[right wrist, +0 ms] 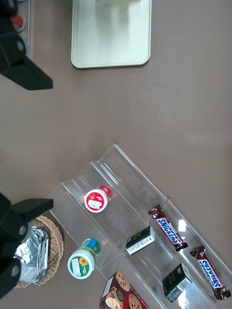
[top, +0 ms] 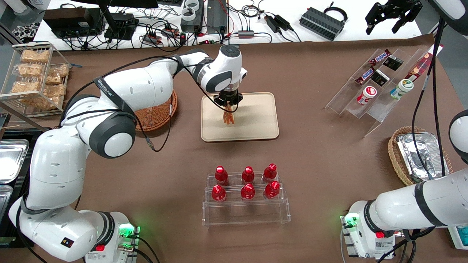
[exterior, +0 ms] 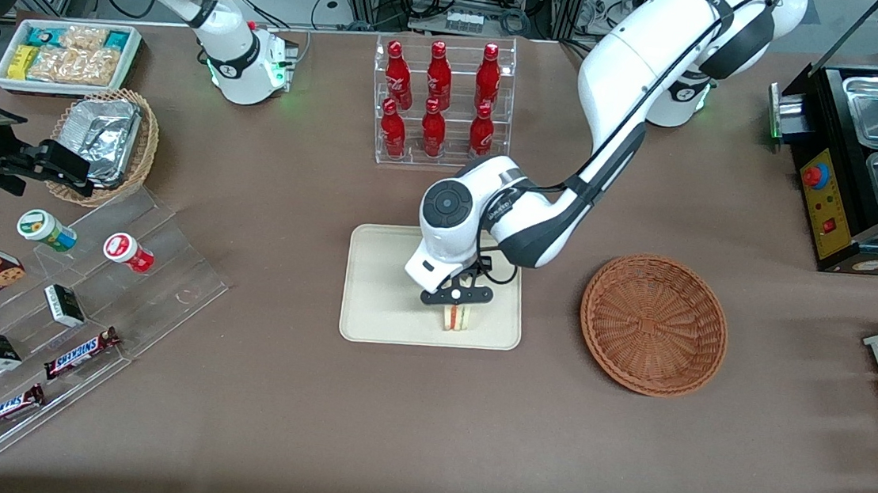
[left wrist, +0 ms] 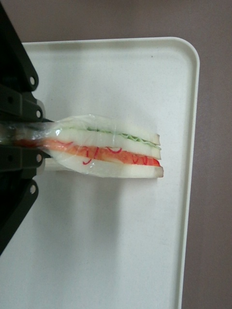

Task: Place sandwich from basket to tray
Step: 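Lower the sandwich onto the tray and open the left gripper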

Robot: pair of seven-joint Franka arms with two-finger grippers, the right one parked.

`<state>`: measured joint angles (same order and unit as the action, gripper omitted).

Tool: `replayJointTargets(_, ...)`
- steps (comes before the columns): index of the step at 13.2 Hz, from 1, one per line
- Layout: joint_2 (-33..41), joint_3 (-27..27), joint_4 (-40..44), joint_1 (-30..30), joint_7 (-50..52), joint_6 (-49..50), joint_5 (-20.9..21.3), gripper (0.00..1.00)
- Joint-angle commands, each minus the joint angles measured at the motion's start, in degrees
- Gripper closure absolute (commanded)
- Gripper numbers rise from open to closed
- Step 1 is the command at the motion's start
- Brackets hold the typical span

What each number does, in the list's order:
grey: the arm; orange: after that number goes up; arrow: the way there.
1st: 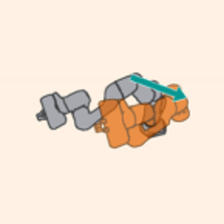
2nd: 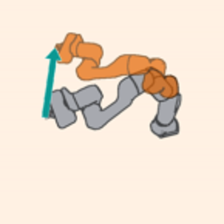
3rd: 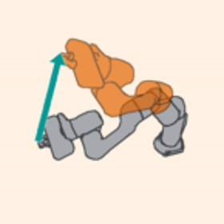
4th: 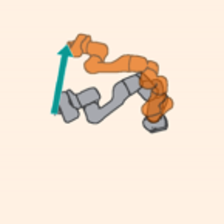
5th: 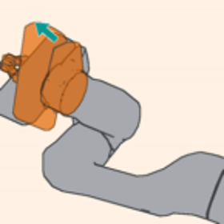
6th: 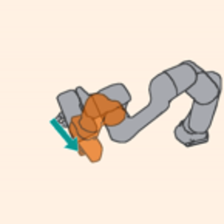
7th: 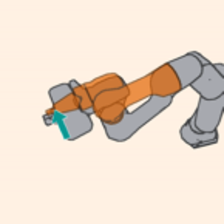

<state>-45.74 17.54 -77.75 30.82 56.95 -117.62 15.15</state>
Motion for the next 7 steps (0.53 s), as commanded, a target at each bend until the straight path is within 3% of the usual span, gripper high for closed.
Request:
replayJointTargets(1,-0.40,-0.31,1.55,0.55,-1.22,0.02,0.50,0.00)
replayJointTargets(4,0.65,-0.14,1.82,0.20,-0.53,0.81,0.23,0.00)
replayJointTargets(7,6.08,-0.40,2.34,-0.41,-0.35,6.85,-2.92,0.00)
